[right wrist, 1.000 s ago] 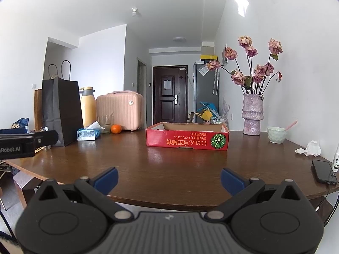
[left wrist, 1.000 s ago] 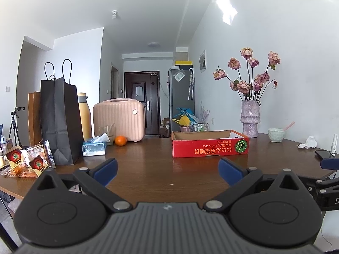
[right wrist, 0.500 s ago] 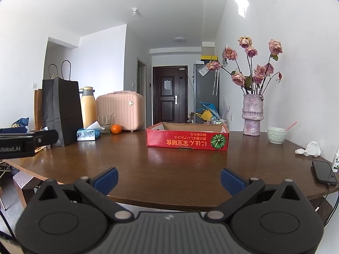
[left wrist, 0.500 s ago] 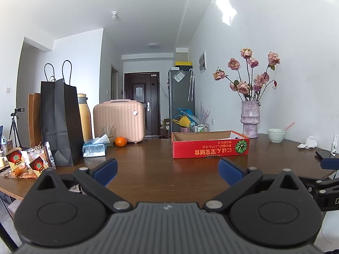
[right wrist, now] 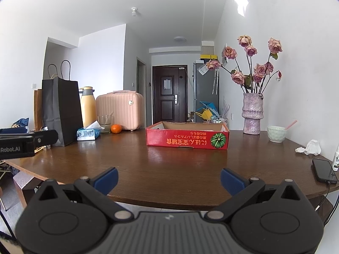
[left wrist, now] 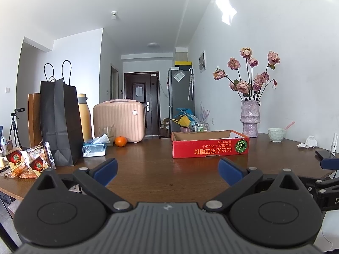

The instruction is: Organize rigid objects

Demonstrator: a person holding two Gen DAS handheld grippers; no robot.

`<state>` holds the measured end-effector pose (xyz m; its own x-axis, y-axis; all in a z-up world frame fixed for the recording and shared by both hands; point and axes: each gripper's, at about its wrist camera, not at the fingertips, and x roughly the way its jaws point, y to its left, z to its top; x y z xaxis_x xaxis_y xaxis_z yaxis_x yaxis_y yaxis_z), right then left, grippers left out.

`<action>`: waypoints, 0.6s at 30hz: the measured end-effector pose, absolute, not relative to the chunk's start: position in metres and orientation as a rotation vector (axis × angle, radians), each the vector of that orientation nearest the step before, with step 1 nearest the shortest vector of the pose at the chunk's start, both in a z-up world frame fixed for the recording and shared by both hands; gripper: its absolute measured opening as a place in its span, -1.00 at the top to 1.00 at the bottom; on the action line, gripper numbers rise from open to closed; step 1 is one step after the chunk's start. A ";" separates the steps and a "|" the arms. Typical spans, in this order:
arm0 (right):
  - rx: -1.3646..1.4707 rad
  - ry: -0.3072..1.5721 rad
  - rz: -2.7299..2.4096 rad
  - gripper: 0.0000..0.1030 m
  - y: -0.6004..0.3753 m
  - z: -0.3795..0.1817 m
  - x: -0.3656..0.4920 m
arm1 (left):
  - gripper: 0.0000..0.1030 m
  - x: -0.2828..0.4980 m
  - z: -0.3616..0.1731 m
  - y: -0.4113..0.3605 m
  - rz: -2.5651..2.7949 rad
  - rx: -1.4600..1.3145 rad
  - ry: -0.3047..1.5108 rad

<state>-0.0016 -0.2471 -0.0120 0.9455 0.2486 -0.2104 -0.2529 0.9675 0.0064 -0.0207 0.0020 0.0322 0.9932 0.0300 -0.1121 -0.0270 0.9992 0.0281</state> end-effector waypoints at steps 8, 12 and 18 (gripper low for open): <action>-0.021 0.208 0.255 -1.00 -0.247 -0.012 -0.002 | -1.00 -0.021 0.033 0.002 0.029 0.027 0.112; -0.018 0.205 0.253 -1.00 -0.247 -0.011 -0.003 | -1.00 -0.021 0.033 0.002 0.028 0.028 0.112; -0.017 0.205 0.253 -1.00 -0.248 -0.011 -0.003 | -1.00 -0.021 0.034 0.003 0.028 0.029 0.110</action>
<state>-0.0026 -0.2478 -0.0108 0.9476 0.2466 -0.2032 -0.2500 0.9682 0.0094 -0.0210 0.0028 0.0339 0.9935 0.0297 -0.1095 -0.0265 0.9992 0.0308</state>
